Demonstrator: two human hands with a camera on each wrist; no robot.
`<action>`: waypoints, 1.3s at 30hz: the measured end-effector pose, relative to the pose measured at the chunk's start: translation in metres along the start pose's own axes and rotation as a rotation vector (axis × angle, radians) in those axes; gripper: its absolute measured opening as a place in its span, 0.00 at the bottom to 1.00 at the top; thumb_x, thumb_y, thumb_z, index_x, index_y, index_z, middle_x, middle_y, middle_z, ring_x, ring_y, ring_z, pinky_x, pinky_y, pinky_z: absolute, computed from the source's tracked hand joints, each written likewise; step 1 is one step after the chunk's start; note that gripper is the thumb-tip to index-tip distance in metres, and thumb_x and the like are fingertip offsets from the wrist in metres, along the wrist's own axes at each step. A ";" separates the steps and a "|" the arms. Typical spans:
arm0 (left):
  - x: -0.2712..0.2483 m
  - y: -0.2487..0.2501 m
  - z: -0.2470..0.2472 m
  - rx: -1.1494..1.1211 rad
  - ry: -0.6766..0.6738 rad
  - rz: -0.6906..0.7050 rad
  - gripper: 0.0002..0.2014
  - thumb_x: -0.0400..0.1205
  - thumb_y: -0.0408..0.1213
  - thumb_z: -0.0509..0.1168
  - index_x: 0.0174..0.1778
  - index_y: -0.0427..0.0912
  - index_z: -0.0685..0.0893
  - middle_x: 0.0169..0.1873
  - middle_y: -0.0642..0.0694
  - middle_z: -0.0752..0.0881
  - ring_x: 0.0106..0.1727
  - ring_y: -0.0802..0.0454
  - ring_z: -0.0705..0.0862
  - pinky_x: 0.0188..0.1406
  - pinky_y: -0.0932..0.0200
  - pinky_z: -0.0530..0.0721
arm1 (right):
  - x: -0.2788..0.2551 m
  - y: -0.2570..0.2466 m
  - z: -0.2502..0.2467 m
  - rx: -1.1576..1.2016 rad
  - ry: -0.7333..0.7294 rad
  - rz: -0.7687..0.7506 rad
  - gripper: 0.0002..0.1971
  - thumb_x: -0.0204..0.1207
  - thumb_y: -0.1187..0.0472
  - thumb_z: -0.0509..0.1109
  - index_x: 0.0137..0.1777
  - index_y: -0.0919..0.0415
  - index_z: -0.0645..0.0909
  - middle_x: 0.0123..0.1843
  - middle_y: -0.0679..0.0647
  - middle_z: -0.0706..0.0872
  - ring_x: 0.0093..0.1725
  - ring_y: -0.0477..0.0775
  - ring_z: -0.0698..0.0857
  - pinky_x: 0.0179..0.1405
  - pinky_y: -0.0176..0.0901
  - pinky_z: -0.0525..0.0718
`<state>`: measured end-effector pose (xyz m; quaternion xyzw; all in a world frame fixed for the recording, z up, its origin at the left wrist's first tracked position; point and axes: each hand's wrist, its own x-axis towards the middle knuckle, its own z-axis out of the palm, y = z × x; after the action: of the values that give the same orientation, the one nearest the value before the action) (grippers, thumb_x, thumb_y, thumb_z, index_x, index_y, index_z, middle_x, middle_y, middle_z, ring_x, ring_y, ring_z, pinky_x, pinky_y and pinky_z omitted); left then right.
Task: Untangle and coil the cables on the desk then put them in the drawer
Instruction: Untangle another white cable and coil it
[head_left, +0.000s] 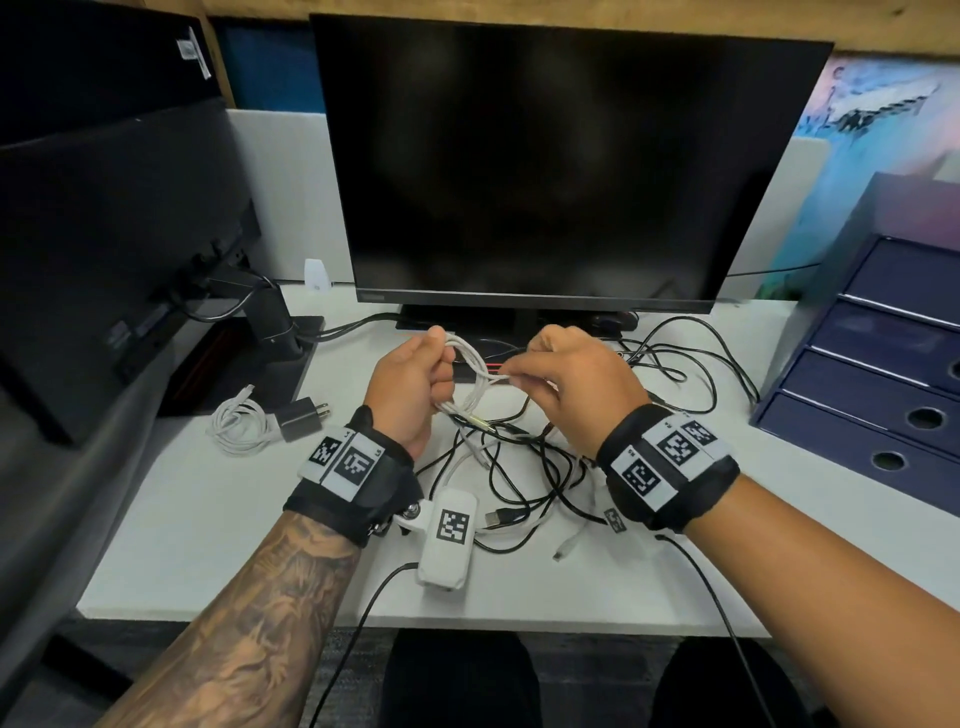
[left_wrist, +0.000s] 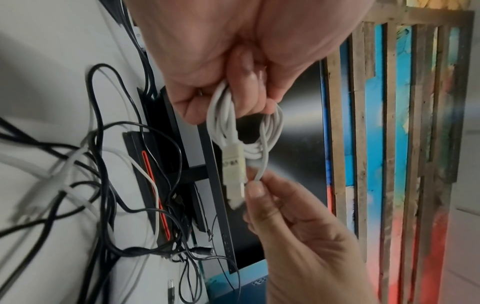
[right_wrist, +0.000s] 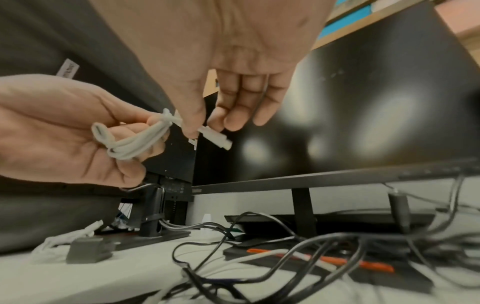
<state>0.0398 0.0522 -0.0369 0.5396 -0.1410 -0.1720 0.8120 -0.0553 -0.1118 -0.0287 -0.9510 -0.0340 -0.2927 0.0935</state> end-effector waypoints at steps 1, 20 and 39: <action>-0.001 0.000 0.002 -0.022 -0.015 -0.010 0.16 0.91 0.37 0.57 0.36 0.41 0.77 0.30 0.49 0.68 0.22 0.62 0.64 0.20 0.70 0.62 | -0.003 0.001 0.004 0.099 0.026 0.048 0.08 0.82 0.58 0.73 0.57 0.49 0.91 0.46 0.46 0.85 0.47 0.51 0.83 0.46 0.44 0.77; -0.015 -0.011 0.017 0.221 -0.087 0.112 0.18 0.91 0.44 0.56 0.37 0.42 0.79 0.22 0.54 0.80 0.28 0.57 0.79 0.41 0.57 0.79 | -0.002 -0.035 0.006 1.332 -0.433 0.660 0.07 0.81 0.51 0.73 0.43 0.51 0.86 0.38 0.47 0.82 0.34 0.44 0.77 0.34 0.37 0.73; 0.006 0.016 -0.012 0.090 -0.038 0.142 0.15 0.90 0.39 0.60 0.38 0.38 0.81 0.26 0.49 0.69 0.23 0.60 0.66 0.23 0.70 0.69 | 0.008 -0.031 -0.019 0.910 -0.432 0.370 0.15 0.87 0.53 0.65 0.42 0.59 0.83 0.28 0.48 0.71 0.30 0.52 0.72 0.35 0.46 0.71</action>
<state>0.0527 0.0655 -0.0266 0.5608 -0.2018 -0.1178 0.7943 -0.0630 -0.0852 -0.0038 -0.8432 -0.0076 -0.0247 0.5370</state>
